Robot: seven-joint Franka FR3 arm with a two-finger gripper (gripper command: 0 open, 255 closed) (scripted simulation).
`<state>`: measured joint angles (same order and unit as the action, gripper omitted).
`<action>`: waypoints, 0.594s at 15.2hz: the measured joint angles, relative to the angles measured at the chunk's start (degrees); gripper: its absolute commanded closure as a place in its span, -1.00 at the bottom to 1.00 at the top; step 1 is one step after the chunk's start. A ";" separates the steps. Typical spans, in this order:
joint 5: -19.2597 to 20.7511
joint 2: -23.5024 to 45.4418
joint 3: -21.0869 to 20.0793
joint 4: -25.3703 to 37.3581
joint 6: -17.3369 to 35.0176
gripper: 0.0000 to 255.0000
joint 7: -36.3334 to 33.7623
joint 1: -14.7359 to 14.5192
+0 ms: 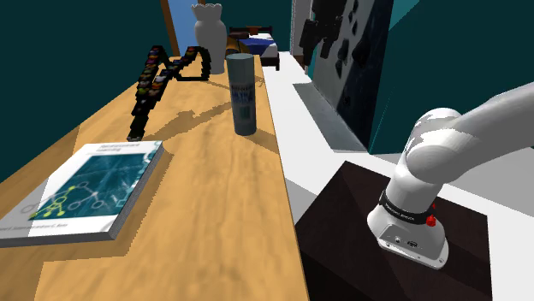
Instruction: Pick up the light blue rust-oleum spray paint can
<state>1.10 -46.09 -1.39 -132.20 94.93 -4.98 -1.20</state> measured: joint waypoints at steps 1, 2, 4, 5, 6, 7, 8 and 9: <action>0.00 0.00 0.00 0.00 0.00 -1.00 0.00 0.00; -0.11 0.77 -0.44 0.92 -0.41 -1.00 -0.30 -0.14; -0.70 3.69 -2.45 3.95 -1.39 -1.00 -1.85 -0.71; -0.89 5.57 -3.43 5.95 -2.02 -1.00 -2.57 -0.95; -1.21 7.50 -4.74 7.79 -2.47 -1.00 -3.66 -1.27; -1.39 9.21 -5.86 9.85 -3.36 -1.00 -4.56 -1.53; -1.49 10.68 -6.85 11.28 -3.89 -1.00 -5.32 -1.75; -1.54 12.36 -7.81 13.66 -5.15 -1.00 -6.06 -1.94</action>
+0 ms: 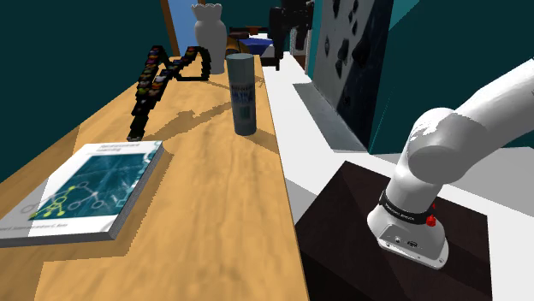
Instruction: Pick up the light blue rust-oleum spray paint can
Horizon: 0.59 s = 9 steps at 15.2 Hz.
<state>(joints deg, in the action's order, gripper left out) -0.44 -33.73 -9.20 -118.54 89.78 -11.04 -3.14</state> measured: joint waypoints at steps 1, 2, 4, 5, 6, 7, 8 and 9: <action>-0.04 2.34 -1.31 2.63 -0.83 -1.00 -1.11 -0.20; -0.02 4.31 -2.43 4.62 -1.46 -1.00 -2.04 -0.39; 0.30 8.89 -4.64 9.51 -3.01 -1.00 -3.89 -0.68; 0.56 11.22 -5.83 12.35 -4.05 -1.00 -4.97 -0.86; 0.89 13.39 -6.87 14.97 -5.20 -1.00 -5.86 -1.04; 1.32 15.82 -8.01 18.38 -6.90 -1.00 -6.90 -1.26; 1.77 18.09 -9.24 20.83 -7.79 -1.00 -8.09 -1.59; 2.16 19.86 -9.97 23.06 -8.81 -1.00 -8.77 -1.77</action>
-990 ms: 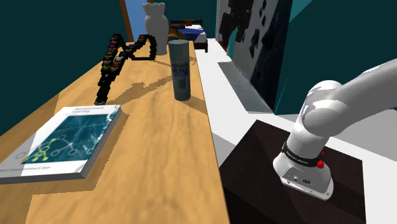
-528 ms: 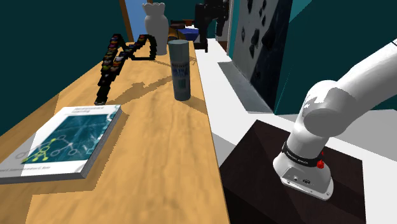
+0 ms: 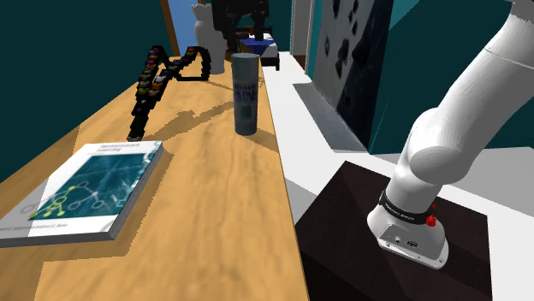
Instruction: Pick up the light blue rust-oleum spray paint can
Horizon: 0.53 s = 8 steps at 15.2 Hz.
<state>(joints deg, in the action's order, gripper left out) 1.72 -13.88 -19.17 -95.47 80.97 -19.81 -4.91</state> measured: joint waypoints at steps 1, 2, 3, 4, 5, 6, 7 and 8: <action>0.11 0.60 -0.33 0.25 0.08 -1.00 -0.36 -0.13; 0.13 0.81 -0.51 0.10 0.31 -1.00 -0.59 -0.22; 0.09 0.80 -0.63 -0.73 1.06 -1.00 -0.79 -0.30; 0.03 0.63 -0.63 -1.63 1.76 -1.00 -0.81 -0.33; -0.03 0.47 -0.64 -2.46 2.44 -1.00 -0.86 -0.35; -0.14 0.14 -0.63 -3.67 3.33 -1.00 -0.90 -0.40; -0.27 -0.39 -0.49 -5.11 4.27 -1.00 -0.74 -0.39; -0.32 -0.49 -0.53 -5.74 4.80 -1.00 -0.83 -0.43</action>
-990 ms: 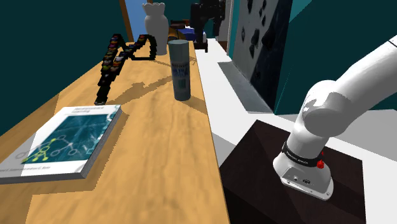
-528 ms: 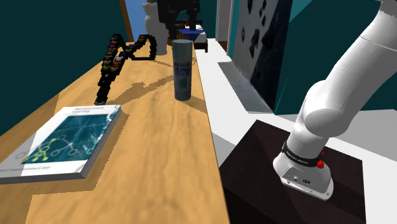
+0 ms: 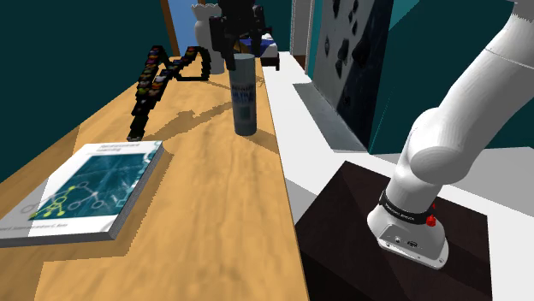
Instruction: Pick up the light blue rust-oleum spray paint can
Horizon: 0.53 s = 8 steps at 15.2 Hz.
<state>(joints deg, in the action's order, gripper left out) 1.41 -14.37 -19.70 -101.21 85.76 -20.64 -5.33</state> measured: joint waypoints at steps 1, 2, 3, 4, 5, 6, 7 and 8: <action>-0.05 -0.16 0.01 -0.49 0.33 1.00 -0.01 -0.02; -0.08 -0.27 0.01 -0.69 0.50 1.00 -0.01 -0.04; -0.10 -0.31 0.02 -0.85 0.57 1.00 0.01 -0.03; -0.11 -0.36 0.03 -0.89 0.62 1.00 0.02 -0.04; -0.12 -0.38 0.03 -0.92 0.65 1.00 0.03 -0.04; -0.13 -0.39 0.03 -0.92 0.67 1.00 0.04 -0.04; -0.14 -0.41 0.03 -0.94 0.69 1.00 0.05 -0.05; -0.15 -0.40 0.03 -0.94 0.69 1.00 0.06 -0.05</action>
<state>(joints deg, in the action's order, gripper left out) 1.26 -14.77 -19.67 -102.15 86.46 -20.58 -5.38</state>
